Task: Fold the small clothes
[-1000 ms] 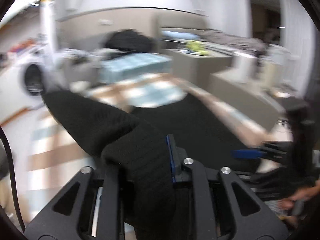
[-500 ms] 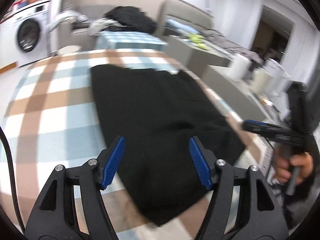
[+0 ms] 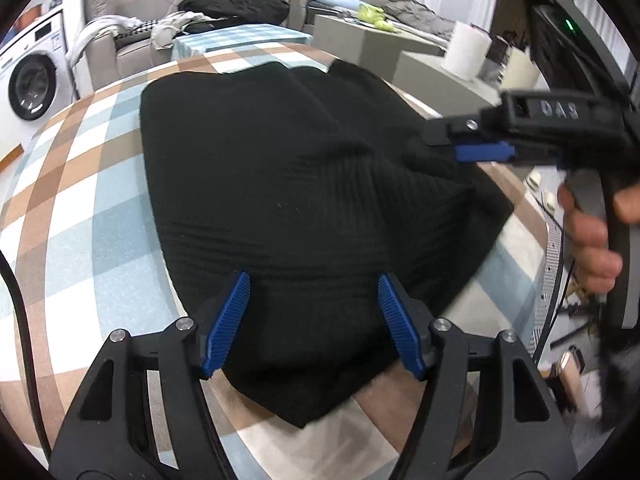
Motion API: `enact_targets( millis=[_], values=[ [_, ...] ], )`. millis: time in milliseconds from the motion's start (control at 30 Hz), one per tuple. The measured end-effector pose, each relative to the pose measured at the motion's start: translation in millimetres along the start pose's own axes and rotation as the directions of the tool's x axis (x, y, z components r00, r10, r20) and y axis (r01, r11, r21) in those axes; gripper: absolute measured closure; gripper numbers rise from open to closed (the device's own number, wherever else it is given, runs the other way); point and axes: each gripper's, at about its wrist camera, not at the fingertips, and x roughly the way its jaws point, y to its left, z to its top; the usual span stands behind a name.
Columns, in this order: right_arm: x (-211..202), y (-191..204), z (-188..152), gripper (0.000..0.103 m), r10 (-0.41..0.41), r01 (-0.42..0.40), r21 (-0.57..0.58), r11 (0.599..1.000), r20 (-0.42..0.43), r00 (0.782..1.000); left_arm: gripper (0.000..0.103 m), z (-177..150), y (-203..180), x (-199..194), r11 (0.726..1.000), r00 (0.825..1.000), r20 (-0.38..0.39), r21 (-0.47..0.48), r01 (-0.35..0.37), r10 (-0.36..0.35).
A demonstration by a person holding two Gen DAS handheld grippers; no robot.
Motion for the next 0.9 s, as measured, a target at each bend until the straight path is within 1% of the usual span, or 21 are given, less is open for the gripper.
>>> enact_targets(
  millis=[67,133,200,267,300,333,367,400,433,467,500,533,600,633,667,700,733,767,833,867,900],
  values=[
    [4,8,-3,0.034,-0.028,0.028,-0.025,0.999,-0.024,0.999,0.039,-2,-2,1,1.000,1.000,0.002,0.008,-0.005,0.005],
    [9,14,-5,0.034,-0.032,0.030,-0.026,0.999,-0.047,0.998,0.038,1,-6,4,1.000,1.000,0.004,0.003,0.001,-0.001],
    [15,19,-4,0.031,-0.038,0.036,-0.037,0.999,-0.056,0.998,0.038,2,-6,5,1.000,1.000,0.005,0.004,0.004,-0.004],
    [23,21,-4,0.031,-0.057,0.056,-0.020,0.998,-0.078,0.995,0.038,1,-5,2,1.000,1.000,0.010,0.002,0.011,-0.011],
    [27,22,-3,0.031,-0.069,0.066,-0.031,0.997,-0.076,0.995,0.038,1,-4,0,1.000,1.000,0.011,-0.011,0.017,-0.017],
    [30,21,-4,0.034,-0.096,0.093,-0.042,0.995,-0.070,0.993,0.038,1,-3,-2,0.999,1.000,0.014,-0.022,0.023,-0.023],
    [33,17,-3,0.053,-0.112,0.110,-0.034,0.993,-0.072,0.991,0.038,1,-1,-4,0.999,0.999,0.022,-0.034,0.029,-0.029],
    [34,13,-3,0.073,-0.109,0.107,-0.019,0.994,-0.079,0.991,0.038,2,1,-9,0.998,0.999,0.035,-0.046,0.034,-0.033],
    [33,9,-5,0.078,-0.095,0.095,-0.004,0.995,-0.086,0.992,0.038,2,2,-12,0.998,0.998,0.045,-0.053,0.035,-0.033],
    [25,5,-8,0.088,-0.074,0.074,0.004,0.997,-0.065,0.995,0.038,2,5,-16,0.997,0.998,0.056,-0.065,0.036,-0.032],
    [15,2,-11,0.092,-0.035,0.036,0.004,0.999,-0.032,0.999,0.038,3,9,-20,0.995,0.997,0.065,-0.086,0.040,-0.035],
    [-3,0,-16,0.093,0.045,-0.045,0.007,0.999,0.025,0.999,0.038,3,12,-22,0.994,0.997,0.072,-0.099,0.046,-0.039],
    [-27,-1,-25,0.094,0.157,-0.157,-0.004,0.988,0.076,0.985,0.038,5,22,-30,0.989,0.994,0.096,-0.138,0.061,-0.048],
    [-34,-2,-29,0.094,0.179,-0.179,-0.004,0.984,0.076,0.981,0.038,5,26,-32,0.987,0.994,0.103,-0.151,0.064,-0.048],
    [-38,-4,-34,0.094,0.180,-0.180,-0.001,0.984,0.068,0.981,0.038,5,29,-33,0.984,0.993,0.108,-0.163,0.067,-0.050],
    [-36,-8,-38,0.094,0.158,-0.158,0.007,0.987,0.060,0.986,0.038,5,33,-33,0.983,0.993,0.108,-0.172,0.069,-0.051],
    [-30,-14,-42,0.094,0.113,-0.114,0.012,0.993,0.043,0.993,0.038,5,35,-31,0.982,0.994,0.102,-0.175,0.066,-0.049],
    [-18,-23,-46,0.093,0.070,-0.070,0.027,0.997,-0.001,0.998,0.038,5,35,-27,0.982,0.995,0.090,-0.176,0.062,-0.047],
    [-3,-35,-50,0.088,0.023,-0.022,0.034,0.999,-0.044,0.999,0.038,3,33,-20,0.985,0.997,0.061,-0.164,0.055,-0.045],
    [-2,-37,-50,0.087,0.026,-0.025,0.032,0.999,-0.053,0.998,0.038,1,31,-17,0.987,0.998,0.046,-0.155,0.047,-0.040],
    [-4,-37,-50,0.080,0.032,-0.030,0.030,0.999,-0.052,0.998,0.038,-1,27,-14,0.991,0.999,0.026,-0.130,0.038,-0.035]
  ],
)
